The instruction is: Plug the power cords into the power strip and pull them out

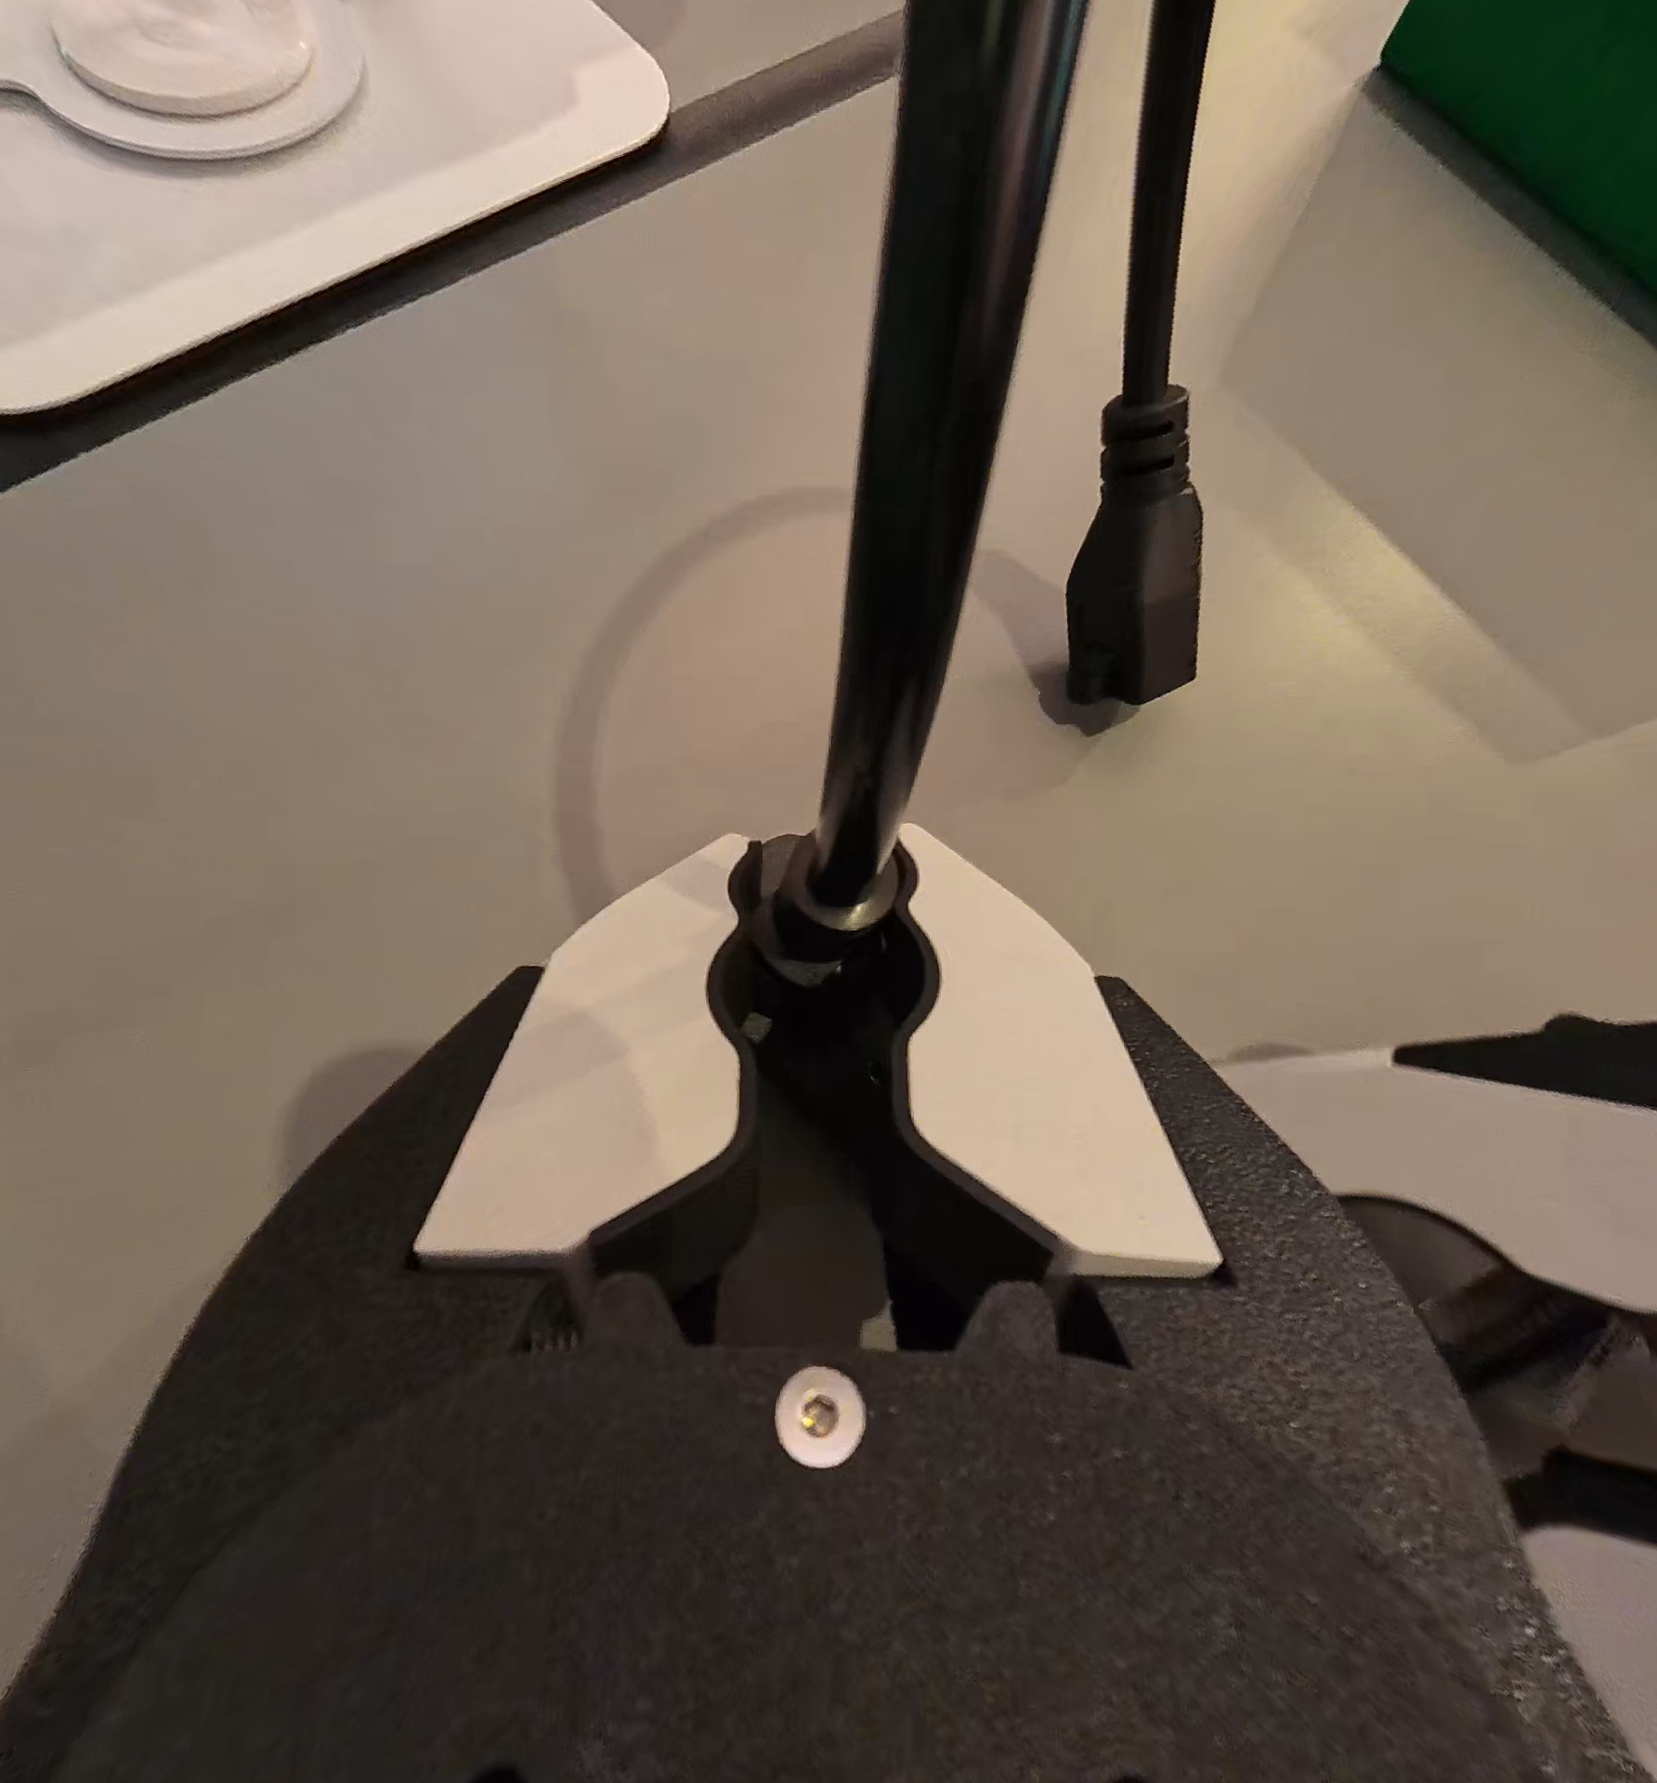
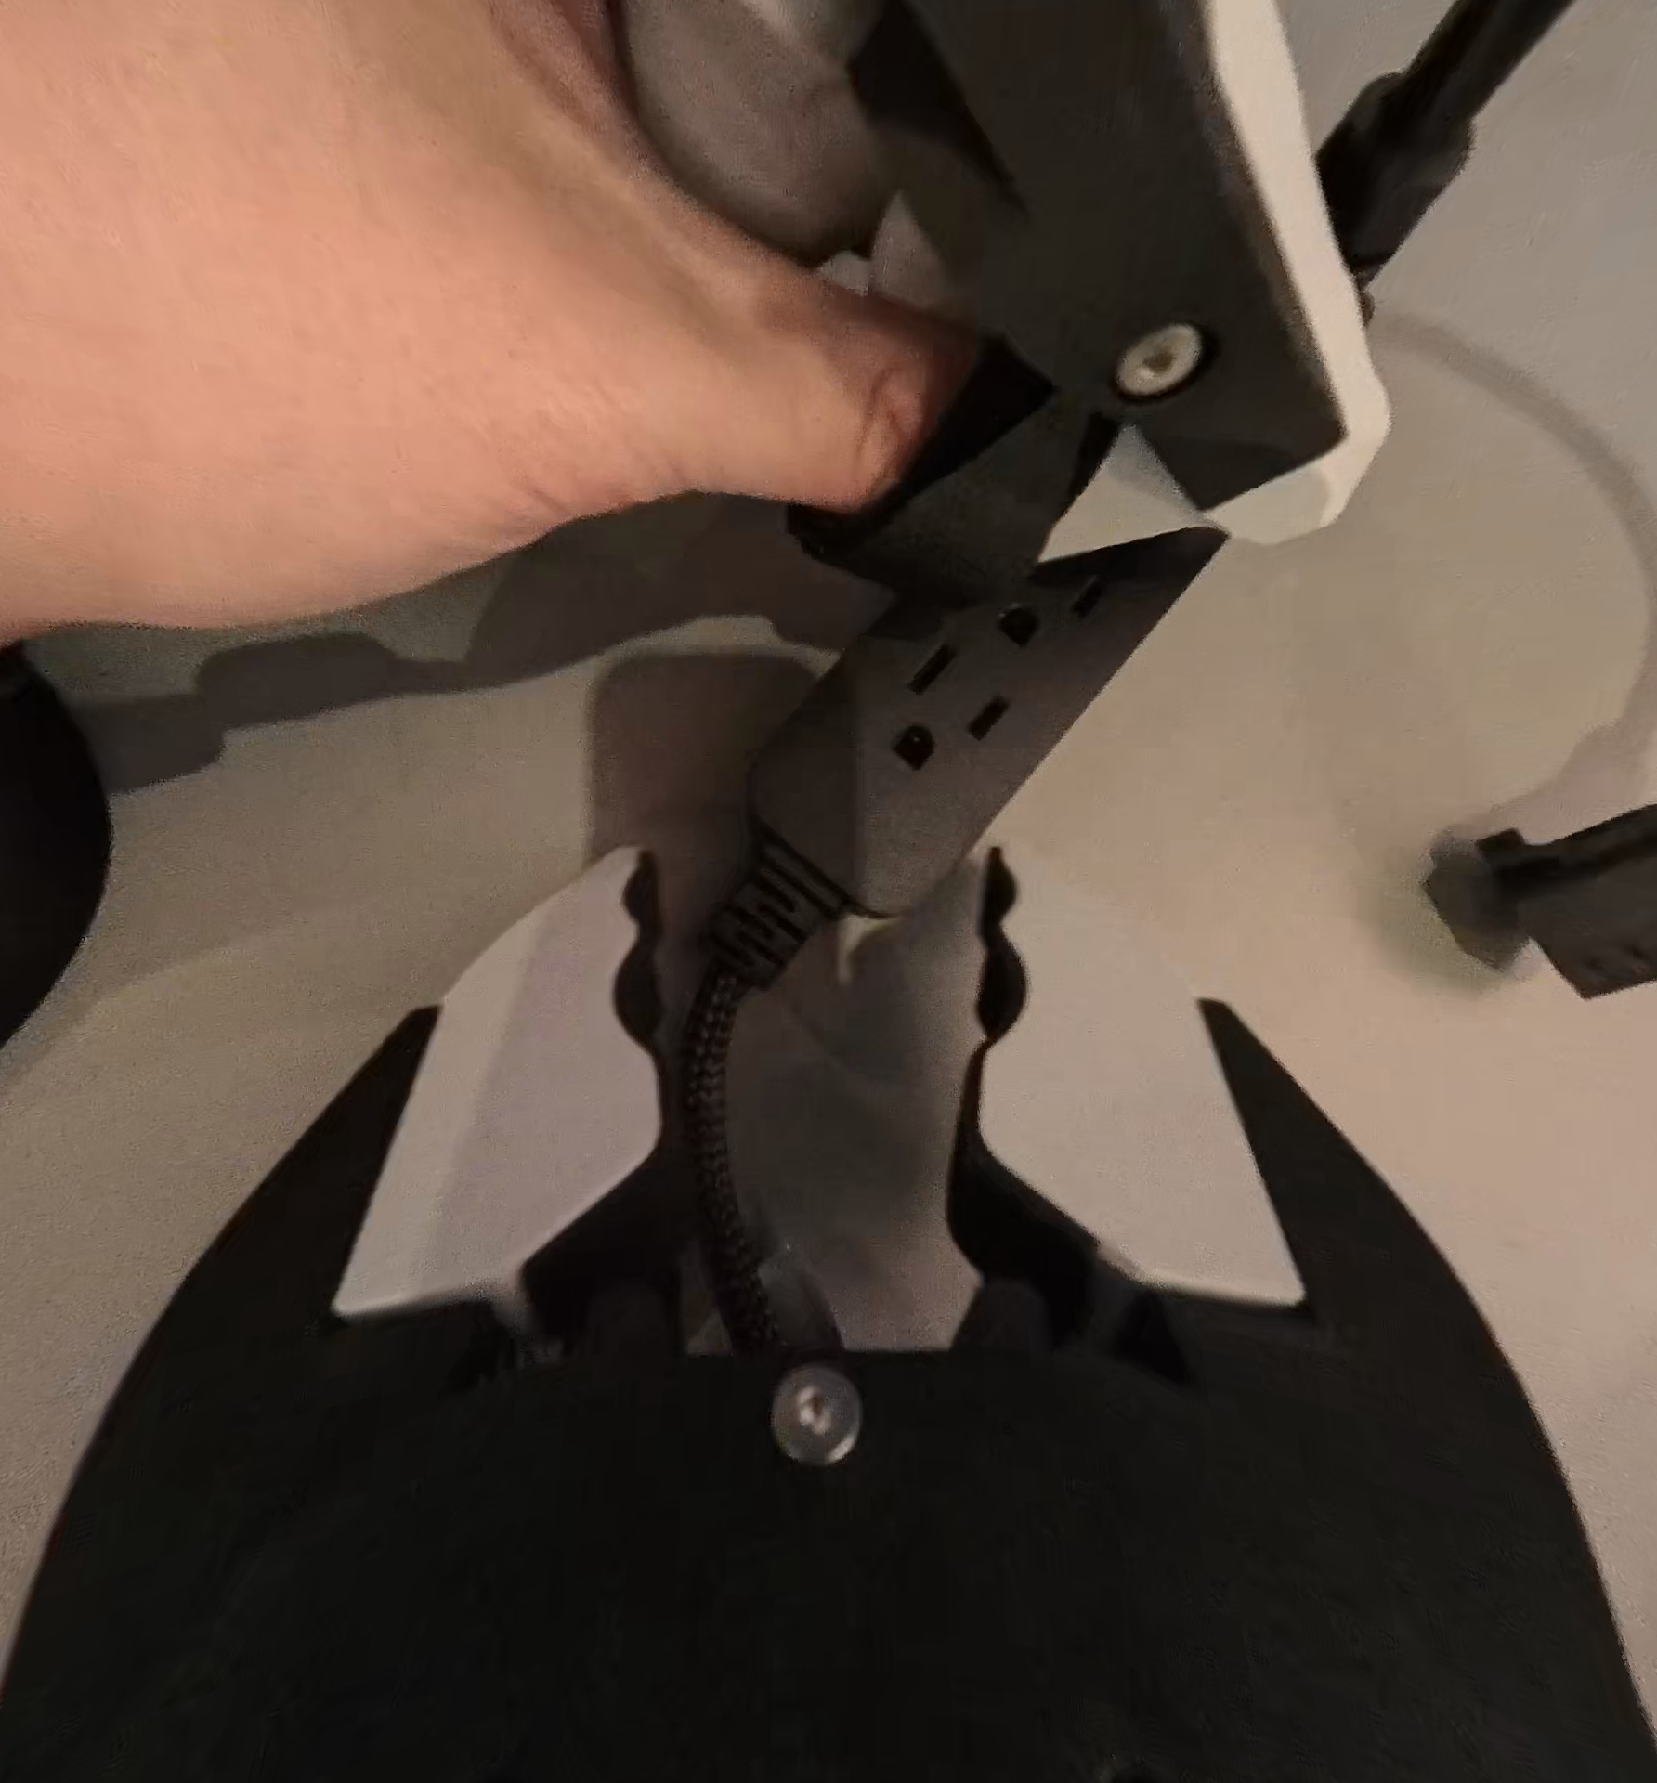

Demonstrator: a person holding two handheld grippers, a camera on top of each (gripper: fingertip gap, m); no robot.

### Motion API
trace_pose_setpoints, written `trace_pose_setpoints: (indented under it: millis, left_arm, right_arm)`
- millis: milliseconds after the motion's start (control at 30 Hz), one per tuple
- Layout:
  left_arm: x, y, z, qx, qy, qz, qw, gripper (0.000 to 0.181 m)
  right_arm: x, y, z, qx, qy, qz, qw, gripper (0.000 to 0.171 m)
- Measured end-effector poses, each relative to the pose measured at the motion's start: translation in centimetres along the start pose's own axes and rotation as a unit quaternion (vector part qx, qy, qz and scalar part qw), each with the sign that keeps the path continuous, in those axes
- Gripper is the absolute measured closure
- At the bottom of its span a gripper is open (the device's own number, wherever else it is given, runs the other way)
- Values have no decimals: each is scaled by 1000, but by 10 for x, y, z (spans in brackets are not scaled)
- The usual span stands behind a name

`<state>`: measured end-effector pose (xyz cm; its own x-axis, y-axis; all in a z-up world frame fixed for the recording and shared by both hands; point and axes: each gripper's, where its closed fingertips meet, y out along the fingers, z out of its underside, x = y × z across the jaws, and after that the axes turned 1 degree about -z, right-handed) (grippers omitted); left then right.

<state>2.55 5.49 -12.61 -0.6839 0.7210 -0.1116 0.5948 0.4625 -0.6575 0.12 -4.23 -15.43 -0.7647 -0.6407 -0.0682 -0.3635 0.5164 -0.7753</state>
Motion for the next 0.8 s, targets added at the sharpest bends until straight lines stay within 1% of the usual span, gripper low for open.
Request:
trace_pose_setpoints:
  millis: [33,167,300,333,400,467,500,567,600,667,700,733,767,800]
  left_arm:
    - [0,-1,0,0,0,4,1000,159]
    - [-17,-3,5,23,-12,82,996,160]
    - [-34,-2,6,26,26,113,993,159]
    - [-40,-1,5,26,33,120,992,159]
    - [-50,0,6,26,37,135,990,159]
    - [-53,1,4,21,11,135,991,158]
    - [-54,2,3,17,-1,139,990,157]
    - [-58,3,3,16,-7,150,989,154]
    - [-60,3,4,17,-7,155,988,153]
    - [-68,-2,1,8,4,187,982,150]
    - [-70,-7,-3,-3,13,204,979,147]
    - [-69,-14,-10,-20,19,213,977,131]
    - [-65,-20,-20,-45,20,212,976,106]
    - [-62,-28,-29,-75,26,218,973,103]
  right_arm:
    - [-4,-1,1,1,-5,2,1000,118]
    - [-19,-14,24,28,3,-62,998,127]
    - [-74,-35,49,46,46,-41,997,117]
    - [-86,-40,51,47,36,-37,998,111]
    - [-102,-46,58,64,13,-33,997,107]
    - [-101,-50,53,55,-15,-52,997,109]
    - [-91,-51,44,27,-31,-81,996,108]
    - [-70,-54,22,-30,-45,-126,991,99]
    - [-66,-51,16,-42,-53,-125,990,97]
    - [-72,-37,14,-29,-73,-87,993,98]
    - [-75,-29,17,-13,-82,-78,993,99]
    - [-74,-22,23,5,-90,-84,992,109]
    - [-73,-17,28,17,-96,-99,990,126]
    - [-71,-15,29,11,-97,-114,989,126]
